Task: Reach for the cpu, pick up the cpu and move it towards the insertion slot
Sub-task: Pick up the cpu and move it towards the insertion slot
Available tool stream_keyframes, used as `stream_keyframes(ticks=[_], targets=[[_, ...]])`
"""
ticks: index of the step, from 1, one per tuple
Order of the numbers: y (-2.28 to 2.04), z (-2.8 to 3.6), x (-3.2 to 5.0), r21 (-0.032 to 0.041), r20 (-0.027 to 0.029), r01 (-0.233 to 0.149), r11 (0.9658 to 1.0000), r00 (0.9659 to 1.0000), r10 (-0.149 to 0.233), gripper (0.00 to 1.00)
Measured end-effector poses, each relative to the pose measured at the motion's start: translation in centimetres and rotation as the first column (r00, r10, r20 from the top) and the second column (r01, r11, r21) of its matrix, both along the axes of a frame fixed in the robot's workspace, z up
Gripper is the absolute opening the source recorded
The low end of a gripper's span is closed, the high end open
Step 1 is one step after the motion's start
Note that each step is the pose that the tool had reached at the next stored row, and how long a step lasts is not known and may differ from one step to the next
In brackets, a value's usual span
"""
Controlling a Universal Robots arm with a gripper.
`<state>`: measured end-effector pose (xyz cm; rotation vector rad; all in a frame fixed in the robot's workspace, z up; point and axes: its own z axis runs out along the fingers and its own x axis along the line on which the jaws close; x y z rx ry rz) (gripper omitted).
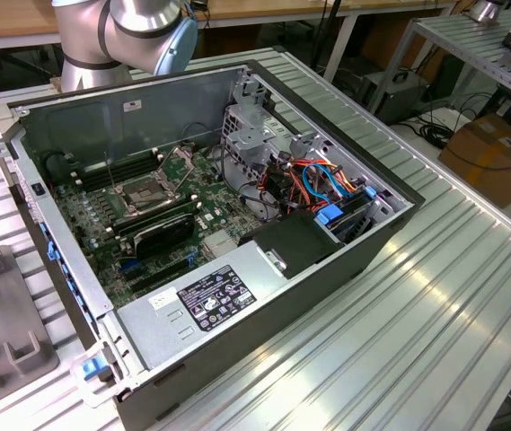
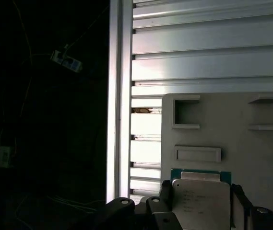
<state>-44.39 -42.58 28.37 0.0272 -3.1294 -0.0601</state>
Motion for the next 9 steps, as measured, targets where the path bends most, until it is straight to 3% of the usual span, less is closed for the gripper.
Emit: stream_keyframes(ticks=[4, 9], targets=[[0.00, 0.07, 0.00, -0.0002, -0.0003, 0.000, 1.0000, 1.0000, 0.000, 0.55], [0.00, 1.04, 0.00, 0.0000, -0.0001, 0.000, 1.0000, 1.0000, 0.000, 0.55]])
